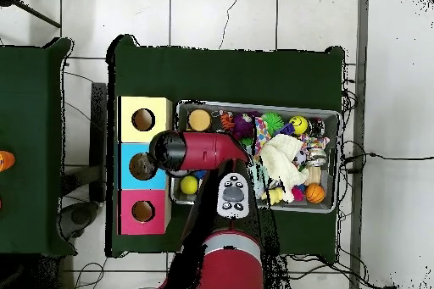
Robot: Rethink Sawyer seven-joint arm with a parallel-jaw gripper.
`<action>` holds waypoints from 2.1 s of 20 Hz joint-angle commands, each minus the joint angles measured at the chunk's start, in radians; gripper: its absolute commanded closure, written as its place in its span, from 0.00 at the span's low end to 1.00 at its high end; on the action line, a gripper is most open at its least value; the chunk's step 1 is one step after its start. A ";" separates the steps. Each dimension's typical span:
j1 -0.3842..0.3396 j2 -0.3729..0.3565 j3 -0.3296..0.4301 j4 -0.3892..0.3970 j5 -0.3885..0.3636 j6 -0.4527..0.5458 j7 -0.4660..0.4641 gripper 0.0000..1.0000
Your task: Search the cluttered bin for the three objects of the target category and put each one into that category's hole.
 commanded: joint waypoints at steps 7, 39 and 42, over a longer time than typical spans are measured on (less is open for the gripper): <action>-0.007 0.028 0.083 0.110 0.030 -0.037 0.156 0.00; -0.003 -0.053 0.049 0.087 0.009 0.088 0.090 0.00; -0.028 -0.009 0.082 0.075 0.015 0.040 0.079 0.00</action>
